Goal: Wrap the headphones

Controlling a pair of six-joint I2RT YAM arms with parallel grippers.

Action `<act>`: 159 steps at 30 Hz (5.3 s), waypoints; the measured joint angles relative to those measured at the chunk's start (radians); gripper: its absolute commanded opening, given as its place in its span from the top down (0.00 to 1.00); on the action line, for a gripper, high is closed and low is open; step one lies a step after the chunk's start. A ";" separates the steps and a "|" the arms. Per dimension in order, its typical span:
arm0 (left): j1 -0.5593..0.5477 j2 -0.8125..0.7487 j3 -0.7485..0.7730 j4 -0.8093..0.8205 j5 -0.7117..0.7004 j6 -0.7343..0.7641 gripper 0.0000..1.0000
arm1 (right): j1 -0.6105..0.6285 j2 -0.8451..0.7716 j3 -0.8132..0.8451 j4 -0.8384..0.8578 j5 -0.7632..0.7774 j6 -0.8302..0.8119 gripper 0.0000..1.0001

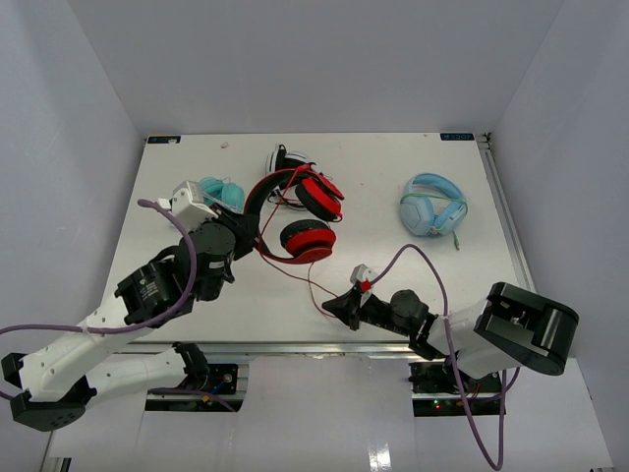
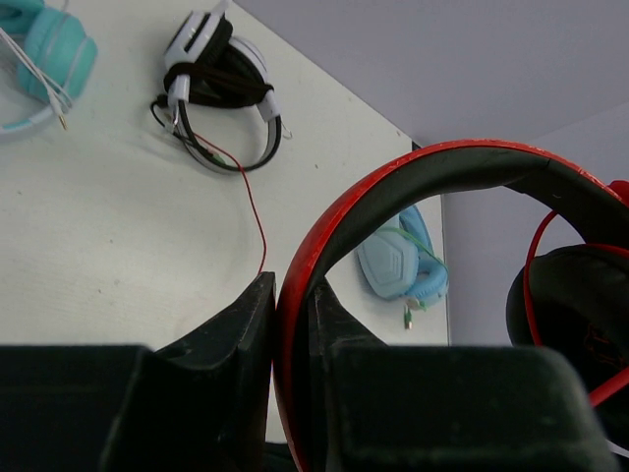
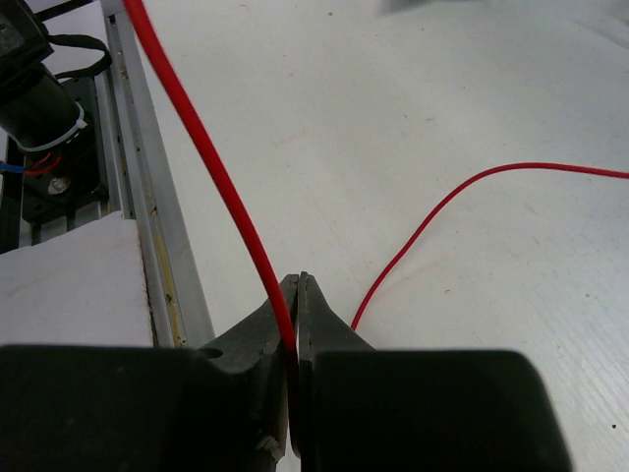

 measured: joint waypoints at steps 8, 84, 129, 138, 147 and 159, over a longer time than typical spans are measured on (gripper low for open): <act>0.000 0.095 0.062 0.005 -0.138 0.053 1.00 | 0.000 -0.039 -0.008 0.002 -0.040 0.004 0.92; -0.005 0.303 0.113 -0.166 0.141 0.715 1.00 | -0.247 -0.557 0.673 -1.305 -0.055 -0.058 0.92; -0.008 0.477 0.095 -0.106 0.022 0.369 1.00 | -0.254 -0.385 0.781 -1.350 -0.292 0.047 0.86; -0.008 0.478 0.095 -0.124 0.012 0.286 1.00 | -0.241 -0.400 0.750 -1.255 -0.353 0.082 0.85; -0.008 0.478 0.096 -0.129 0.001 0.243 1.00 | -0.219 -0.409 0.716 -1.201 -0.365 0.112 0.85; -0.008 0.478 0.134 -0.153 0.002 0.186 1.00 | -0.146 -0.408 0.684 -1.111 -0.335 0.170 0.85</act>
